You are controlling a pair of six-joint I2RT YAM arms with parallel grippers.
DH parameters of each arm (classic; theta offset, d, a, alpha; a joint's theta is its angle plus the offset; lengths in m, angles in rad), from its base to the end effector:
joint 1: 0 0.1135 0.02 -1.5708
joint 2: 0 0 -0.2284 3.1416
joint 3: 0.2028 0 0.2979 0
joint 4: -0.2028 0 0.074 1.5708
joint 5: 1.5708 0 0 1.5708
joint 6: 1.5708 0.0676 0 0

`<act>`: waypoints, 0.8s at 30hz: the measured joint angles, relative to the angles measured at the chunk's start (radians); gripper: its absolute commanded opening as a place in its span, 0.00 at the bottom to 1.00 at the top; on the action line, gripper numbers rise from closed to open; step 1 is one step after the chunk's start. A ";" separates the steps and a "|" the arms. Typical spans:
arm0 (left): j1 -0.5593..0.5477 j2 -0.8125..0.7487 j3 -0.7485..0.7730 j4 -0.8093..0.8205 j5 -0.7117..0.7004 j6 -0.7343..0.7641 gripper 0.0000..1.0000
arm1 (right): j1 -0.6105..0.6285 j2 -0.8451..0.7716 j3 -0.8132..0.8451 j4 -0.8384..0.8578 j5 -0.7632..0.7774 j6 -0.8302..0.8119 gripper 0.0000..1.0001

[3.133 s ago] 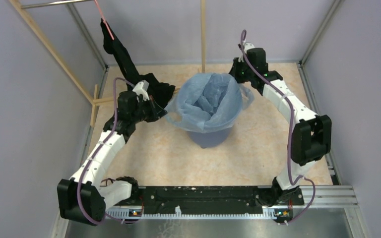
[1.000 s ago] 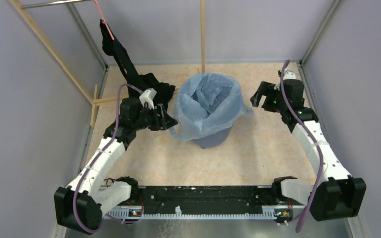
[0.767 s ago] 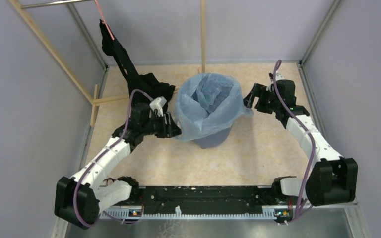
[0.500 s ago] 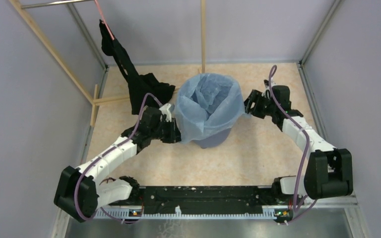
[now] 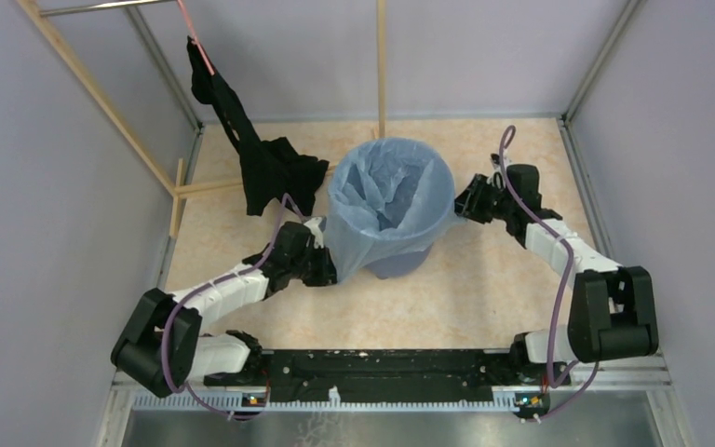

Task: Put the trash bags into the trash bin

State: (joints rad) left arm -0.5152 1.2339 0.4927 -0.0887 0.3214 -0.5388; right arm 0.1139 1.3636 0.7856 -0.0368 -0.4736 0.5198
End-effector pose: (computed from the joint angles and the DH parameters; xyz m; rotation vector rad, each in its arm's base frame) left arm 0.2449 -0.1632 0.0744 0.1292 2.5281 -0.8475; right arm 0.3539 0.0715 0.1505 0.1760 2.2355 0.8694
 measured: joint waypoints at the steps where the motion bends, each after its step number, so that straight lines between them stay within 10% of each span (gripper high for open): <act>1: 0.000 0.005 -0.001 0.009 -0.001 -0.003 0.04 | 0.000 0.011 0.000 0.013 0.002 0.001 0.26; 24: -0.010 0.124 -0.027 0.154 -0.024 -0.013 0.07 | 0.095 0.254 -0.077 0.166 0.237 -0.072 0.31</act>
State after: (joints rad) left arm -0.5255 1.3575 0.4652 0.0650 0.2977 -0.5518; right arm 0.2092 1.6173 0.7090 0.1295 -0.2367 0.4480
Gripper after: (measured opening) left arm 0.063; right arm 0.279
